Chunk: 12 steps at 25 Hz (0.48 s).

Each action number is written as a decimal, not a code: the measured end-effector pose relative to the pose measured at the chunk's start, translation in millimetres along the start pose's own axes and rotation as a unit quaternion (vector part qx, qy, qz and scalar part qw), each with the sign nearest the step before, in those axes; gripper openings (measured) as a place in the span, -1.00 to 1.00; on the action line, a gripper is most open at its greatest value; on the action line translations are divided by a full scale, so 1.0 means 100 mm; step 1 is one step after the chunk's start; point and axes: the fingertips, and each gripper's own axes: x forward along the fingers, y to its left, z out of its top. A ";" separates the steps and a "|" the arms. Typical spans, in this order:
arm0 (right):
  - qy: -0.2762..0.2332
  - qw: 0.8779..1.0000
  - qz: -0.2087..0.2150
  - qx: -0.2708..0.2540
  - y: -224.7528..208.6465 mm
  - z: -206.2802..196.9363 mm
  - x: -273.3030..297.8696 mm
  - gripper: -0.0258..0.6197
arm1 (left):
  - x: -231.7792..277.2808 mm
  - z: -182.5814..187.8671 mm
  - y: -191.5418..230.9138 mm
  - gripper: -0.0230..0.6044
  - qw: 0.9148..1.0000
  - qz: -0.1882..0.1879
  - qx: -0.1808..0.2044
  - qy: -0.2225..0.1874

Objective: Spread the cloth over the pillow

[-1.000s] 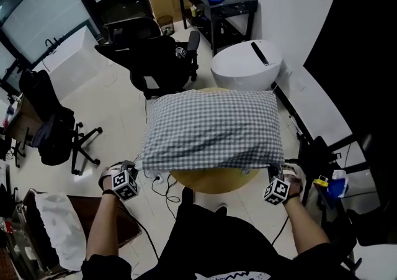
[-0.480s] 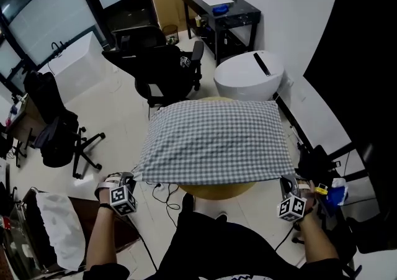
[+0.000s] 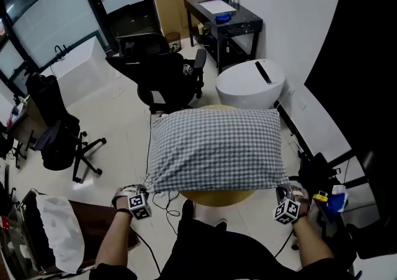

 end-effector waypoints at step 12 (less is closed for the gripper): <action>-0.033 0.995 -0.005 0.090 -0.10 0.24 -0.06 -0.53 | 0.03 0.11 0.15 -0.41 0.996 0.011 -0.083 -0.041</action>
